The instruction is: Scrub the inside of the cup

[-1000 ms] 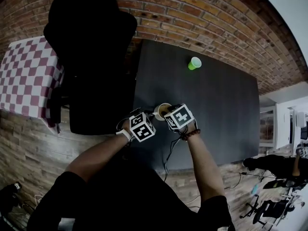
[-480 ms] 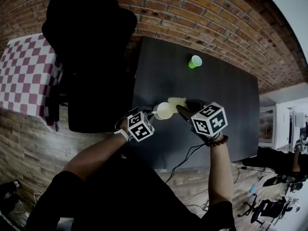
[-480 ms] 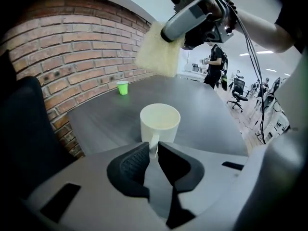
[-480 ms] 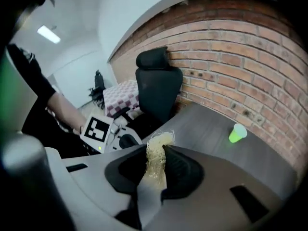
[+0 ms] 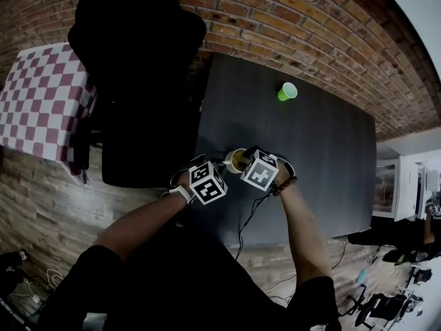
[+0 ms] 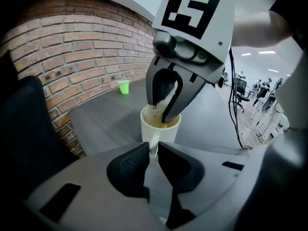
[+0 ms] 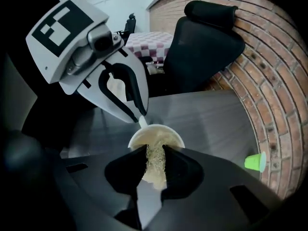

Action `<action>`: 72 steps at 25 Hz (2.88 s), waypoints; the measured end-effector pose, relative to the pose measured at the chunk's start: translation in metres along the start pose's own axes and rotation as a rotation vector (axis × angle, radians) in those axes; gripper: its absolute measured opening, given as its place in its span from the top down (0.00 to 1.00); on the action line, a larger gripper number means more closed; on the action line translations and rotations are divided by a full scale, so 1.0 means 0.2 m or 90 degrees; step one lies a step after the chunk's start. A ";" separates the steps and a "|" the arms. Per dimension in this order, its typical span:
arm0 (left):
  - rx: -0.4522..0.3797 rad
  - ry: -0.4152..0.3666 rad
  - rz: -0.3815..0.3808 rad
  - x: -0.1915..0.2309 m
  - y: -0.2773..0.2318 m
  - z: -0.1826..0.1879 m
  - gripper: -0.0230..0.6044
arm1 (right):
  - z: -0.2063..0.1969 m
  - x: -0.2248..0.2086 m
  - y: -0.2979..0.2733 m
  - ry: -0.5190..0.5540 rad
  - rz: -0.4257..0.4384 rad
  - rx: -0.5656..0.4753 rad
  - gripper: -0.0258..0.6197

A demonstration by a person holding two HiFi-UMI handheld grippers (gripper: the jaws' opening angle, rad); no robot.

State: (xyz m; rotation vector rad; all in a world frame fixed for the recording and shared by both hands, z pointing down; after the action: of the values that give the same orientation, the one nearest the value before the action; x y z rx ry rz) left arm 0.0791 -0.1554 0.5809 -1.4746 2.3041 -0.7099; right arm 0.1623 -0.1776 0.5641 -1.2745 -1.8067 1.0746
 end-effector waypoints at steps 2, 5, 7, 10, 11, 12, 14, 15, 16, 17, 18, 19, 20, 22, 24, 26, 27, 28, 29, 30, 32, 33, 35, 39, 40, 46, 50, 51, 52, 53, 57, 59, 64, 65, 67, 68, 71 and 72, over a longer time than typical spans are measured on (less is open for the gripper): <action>0.002 -0.002 0.001 0.00 0.00 0.00 0.86 | 0.01 0.00 -0.03 -0.007 0.018 0.006 0.82; 0.005 -0.003 0.001 0.00 0.00 -0.01 0.86 | 0.05 -0.02 0.01 -0.020 0.044 -0.010 0.82; 0.005 -0.002 0.001 0.00 0.00 -0.01 0.86 | 0.06 -0.02 0.08 -0.022 0.074 -0.011 0.82; 0.003 0.003 0.001 0.01 0.00 -0.01 0.86 | 0.13 -0.02 0.28 -0.021 0.112 -0.049 0.82; 0.003 0.004 0.001 0.00 0.00 -0.01 0.86 | 0.16 -0.03 0.37 -0.023 0.114 -0.072 0.82; 0.002 0.005 0.000 0.00 0.00 -0.01 0.86 | 0.20 -0.05 0.45 -0.027 0.107 -0.098 0.82; 0.000 0.005 0.000 0.00 0.01 -0.01 0.86 | 0.24 -0.09 0.59 -0.041 0.061 -0.141 0.82; 0.000 0.006 0.000 0.01 0.01 -0.01 0.86 | 0.25 -0.11 0.64 -0.053 0.028 -0.151 0.82; 0.000 0.007 0.001 0.01 0.01 -0.01 0.86 | 0.25 -0.13 0.66 -0.067 -0.005 -0.152 0.82; 0.001 0.009 0.002 0.01 0.01 -0.01 0.86 | 0.24 -0.12 0.64 -0.083 -0.029 -0.145 0.82; 0.001 0.011 0.003 0.01 0.01 -0.01 0.86 | 0.21 -0.11 0.60 -0.097 -0.041 -0.133 0.82; 0.002 0.012 0.003 0.01 0.01 -0.01 0.86 | 0.18 -0.08 0.54 -0.110 -0.043 -0.119 0.82; 0.002 0.012 0.003 0.01 0.01 -0.01 0.86 | 0.15 -0.04 0.47 -0.123 -0.040 -0.105 0.82; 0.001 0.010 0.002 0.01 0.01 0.00 0.86 | 0.09 0.00 0.32 -0.153 -0.046 -0.084 0.82; 0.000 0.009 0.002 0.01 0.02 0.00 0.86 | 0.05 0.02 0.20 -0.185 -0.068 -0.069 0.82; 0.001 0.010 0.005 0.01 0.02 0.00 0.86 | 0.03 0.03 0.11 -0.216 -0.088 -0.052 0.82; 0.001 0.010 0.007 0.01 0.02 0.00 0.86 | 0.02 0.02 0.07 -0.232 -0.098 -0.042 0.82; 0.001 0.010 0.007 0.01 0.02 0.00 0.86 | 0.00 0.02 0.03 -0.245 -0.106 -0.034 0.82; 0.001 0.010 0.008 0.01 0.02 0.00 0.86 | -0.01 0.02 -0.01 -0.258 -0.113 -0.024 0.82; 0.002 0.009 0.008 0.01 0.02 0.00 0.86 | -0.02 0.02 -0.03 -0.269 -0.116 -0.012 0.82; 0.002 0.007 0.008 0.01 0.01 0.01 0.86 | -0.03 0.00 -0.06 -0.269 -0.120 0.000 0.82; 0.001 0.006 0.008 0.01 0.01 0.01 0.86 | -0.03 -0.01 -0.06 -0.263 -0.123 0.000 0.82; -0.001 0.005 0.010 0.01 0.01 0.02 0.86 | -0.04 -0.03 -0.02 -0.262 -0.129 0.008 0.82; -0.004 0.007 0.011 0.03 0.01 0.02 0.86 | 0.01 -0.06 0.22 -0.231 -0.161 -0.016 0.82; -0.004 0.009 0.012 0.04 0.01 0.02 0.86 | 0.03 -0.08 0.29 -0.218 -0.180 -0.034 0.82; -0.037 0.001 -0.003 0.05 0.02 0.04 0.85 | 0.15 -0.16 0.75 -0.239 -0.298 -0.138 0.82; -0.006 -0.044 -0.036 0.02 -0.04 0.04 0.74 | 0.17 -0.04 0.53 -0.242 -0.209 -0.115 0.82; 0.008 -0.056 -0.040 0.01 -0.06 0.03 0.74 | 0.16 -0.01 0.44 -0.238 -0.190 -0.096 0.82; 0.021 -0.068 -0.042 0.00 -0.07 0.03 0.74 | 0.14 0.00 0.36 -0.235 -0.177 -0.074 0.82; 0.032 -0.076 -0.042 0.00 -0.08 0.02 0.74 | 0.12 0.02 0.28 -0.234 -0.168 -0.052 0.82; 0.048 -0.090 -0.028 0.01 -0.09 0.02 0.81 | 0.04 0.04 0.05 -0.226 -0.146 0.018 0.82; 0.049 -0.092 -0.024 0.02 -0.10 0.02 0.83 | 0.02 0.02 -0.01 -0.220 -0.142 0.031 0.82; 0.057 -0.093 -0.022 0.01 -0.10 0.01 0.84 | -0.03 -0.05 -0.02 -0.301 -0.144 -0.004 0.82; 0.057 -0.091 -0.021 0.01 -0.10 0.01 0.84 | -0.03 -0.05 0.00 -0.336 -0.141 -0.025 0.82; 0.056 -0.088 -0.021 0.01 -0.10 0.01 0.84 | -0.02 -0.05 0.05 -0.391 -0.133 -0.068 0.82; 0.056 -0.088 -0.021 0.01 -0.10 0.00 0.84 | -0.01 -0.05 0.08 -0.410 -0.130 -0.089 0.82; 0.053 -0.086 -0.021 0.01 -0.09 0.00 0.84 | 0.04 -0.03 0.22 -0.440 -0.130 -0.160 0.82; 0.048 -0.084 -0.020 0.02 -0.07 0.01 0.84 | 0.07 -0.02 0.28 -0.443 -0.131 -0.190 0.82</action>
State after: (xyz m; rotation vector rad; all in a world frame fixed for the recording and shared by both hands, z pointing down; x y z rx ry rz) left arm 0.0895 -0.1637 0.5882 -1.4799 2.1374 -0.6790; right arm 0.1743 -0.1737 0.5068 -0.8885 -2.6343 1.2587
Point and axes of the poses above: the fingertips, and each gripper's own axes: y backward along the fingers, x to its left, z out of its top, the point moved 6 cm from there along y, backward along the fingers, and after that the axes turned 14 degrees about -x, right-handed, at the moved point
